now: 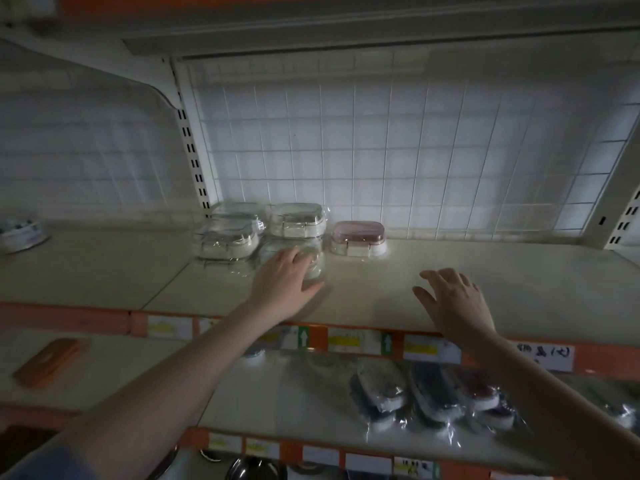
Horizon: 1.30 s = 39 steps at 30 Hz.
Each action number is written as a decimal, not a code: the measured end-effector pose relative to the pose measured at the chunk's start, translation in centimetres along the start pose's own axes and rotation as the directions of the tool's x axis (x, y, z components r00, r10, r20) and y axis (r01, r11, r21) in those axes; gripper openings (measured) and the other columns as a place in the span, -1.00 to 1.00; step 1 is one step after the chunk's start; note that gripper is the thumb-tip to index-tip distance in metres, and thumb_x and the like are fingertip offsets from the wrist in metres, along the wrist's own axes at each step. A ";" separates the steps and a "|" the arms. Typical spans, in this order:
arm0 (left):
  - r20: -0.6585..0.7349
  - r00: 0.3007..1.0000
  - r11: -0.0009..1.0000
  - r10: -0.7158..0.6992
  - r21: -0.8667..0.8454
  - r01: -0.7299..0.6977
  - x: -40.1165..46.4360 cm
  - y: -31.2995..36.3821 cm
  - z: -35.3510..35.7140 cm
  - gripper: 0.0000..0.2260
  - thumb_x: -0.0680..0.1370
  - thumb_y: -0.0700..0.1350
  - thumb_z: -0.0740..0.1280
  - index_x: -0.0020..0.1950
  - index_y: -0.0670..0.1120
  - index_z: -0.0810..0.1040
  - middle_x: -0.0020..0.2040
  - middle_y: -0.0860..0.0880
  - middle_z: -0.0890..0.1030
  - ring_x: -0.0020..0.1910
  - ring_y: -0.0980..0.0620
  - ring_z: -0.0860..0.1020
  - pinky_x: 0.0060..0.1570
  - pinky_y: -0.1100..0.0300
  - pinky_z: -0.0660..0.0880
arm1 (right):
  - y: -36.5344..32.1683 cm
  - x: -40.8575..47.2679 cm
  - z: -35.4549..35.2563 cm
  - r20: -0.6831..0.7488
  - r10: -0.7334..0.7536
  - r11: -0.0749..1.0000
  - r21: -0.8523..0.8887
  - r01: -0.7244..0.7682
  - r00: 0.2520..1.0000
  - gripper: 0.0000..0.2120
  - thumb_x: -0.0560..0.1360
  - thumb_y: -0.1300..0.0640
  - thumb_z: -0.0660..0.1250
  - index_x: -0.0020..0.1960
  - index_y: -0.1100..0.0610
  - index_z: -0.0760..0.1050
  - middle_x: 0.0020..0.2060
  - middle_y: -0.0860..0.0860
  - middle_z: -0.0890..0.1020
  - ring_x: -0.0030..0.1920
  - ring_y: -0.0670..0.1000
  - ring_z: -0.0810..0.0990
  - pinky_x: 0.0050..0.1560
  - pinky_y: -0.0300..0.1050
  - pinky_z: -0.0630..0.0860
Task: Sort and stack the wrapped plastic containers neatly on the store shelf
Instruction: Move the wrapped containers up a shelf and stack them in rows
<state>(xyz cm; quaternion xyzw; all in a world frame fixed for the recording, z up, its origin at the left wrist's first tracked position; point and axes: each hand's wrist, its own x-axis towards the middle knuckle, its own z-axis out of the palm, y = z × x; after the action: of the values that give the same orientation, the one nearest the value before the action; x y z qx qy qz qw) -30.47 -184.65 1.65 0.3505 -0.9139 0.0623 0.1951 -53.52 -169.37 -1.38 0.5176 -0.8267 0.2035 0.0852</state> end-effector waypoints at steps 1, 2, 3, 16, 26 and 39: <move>-0.003 1.000 1.000 -0.005 -0.002 0.005 -1.0 -0.3 -0.2 -0.51 0.57 0.18 0.20 0.43 -0.03 0.32 0.34 -0.02 0.39 0.31 -0.01 0.37 0.19 0.16 0.37 | -0.6 -0.8 0.0 -0.007 0.002 1.000 0.001 -0.002 1.000 -0.59 0.58 -0.08 0.16 0.35 0.09 0.39 0.25 0.11 0.47 0.24 0.12 0.42 0.22 -0.03 0.32; -0.007 1.000 1.000 -0.008 -0.005 0.008 -2.0 -0.6 -0.4 -0.51 0.56 0.18 0.20 0.42 -0.04 0.33 0.33 -0.02 0.39 0.30 -0.01 0.37 0.19 0.15 0.37 | -1.2 -1.7 0.1 -0.014 0.009 1.000 0.003 -0.009 1.000 -0.58 0.58 -0.08 0.16 0.35 0.09 0.39 0.25 0.12 0.46 0.25 0.13 0.41 0.23 -0.02 0.32; -0.008 1.000 1.000 -0.012 -0.014 0.012 -3.0 -1.0 -0.6 -0.51 0.56 0.18 0.21 0.41 -0.04 0.34 0.32 -0.03 0.40 0.30 -0.02 0.37 0.19 0.15 0.37 | -1.8 -2.7 0.1 -0.020 0.021 1.000 0.007 -0.021 1.000 -0.58 0.58 -0.07 0.16 0.36 0.10 0.38 0.26 0.13 0.45 0.26 0.14 0.41 0.24 -0.01 0.31; 0.008 0.996 0.994 -0.088 -0.061 0.089 -16.9 -6.1 0.5 -0.51 0.51 0.11 0.28 0.33 -0.16 0.43 0.28 -0.13 0.44 0.27 -0.14 0.42 0.18 0.03 0.45 | -7.1 -14.2 3.9 -0.040 0.017 0.999 0.037 -0.015 0.999 -0.69 0.53 -0.02 0.26 0.25 0.03 0.46 0.14 0.09 0.49 0.17 0.16 0.44 0.15 0.05 0.37; 0.199 0.952 0.969 -0.232 -0.041 0.244 -20.3 -7.8 8.3 -0.40 0.56 0.20 0.18 0.51 -0.07 0.19 0.52 -0.11 0.16 0.51 -0.07 0.10 0.44 0.08 0.16 | -6.9 -13.9 11.5 0.090 0.062 0.995 0.072 -0.069 0.994 -0.60 0.51 0.00 0.31 0.28 0.17 0.46 0.18 0.21 0.50 0.20 0.23 0.45 0.21 0.09 0.38; 0.115 0.959 0.963 -0.258 -0.053 0.265 -17.6 -13.1 20.9 -0.46 0.54 0.12 0.26 0.43 -0.12 0.30 0.41 -0.09 0.30 0.43 -0.07 0.23 0.33 0.11 0.26 | -6.8 -9.4 26.9 0.037 0.087 0.994 0.056 -0.089 0.996 -0.67 0.47 0.06 0.37 0.15 0.23 0.49 0.04 0.28 0.53 0.09 0.28 0.49 0.09 0.11 0.41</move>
<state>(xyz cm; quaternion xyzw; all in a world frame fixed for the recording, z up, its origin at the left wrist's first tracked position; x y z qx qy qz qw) -16.42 -188.85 -24.86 0.4642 -0.8703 -0.0140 0.1641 -41.38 -175.61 -27.25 0.4865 -0.8437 0.2219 0.0467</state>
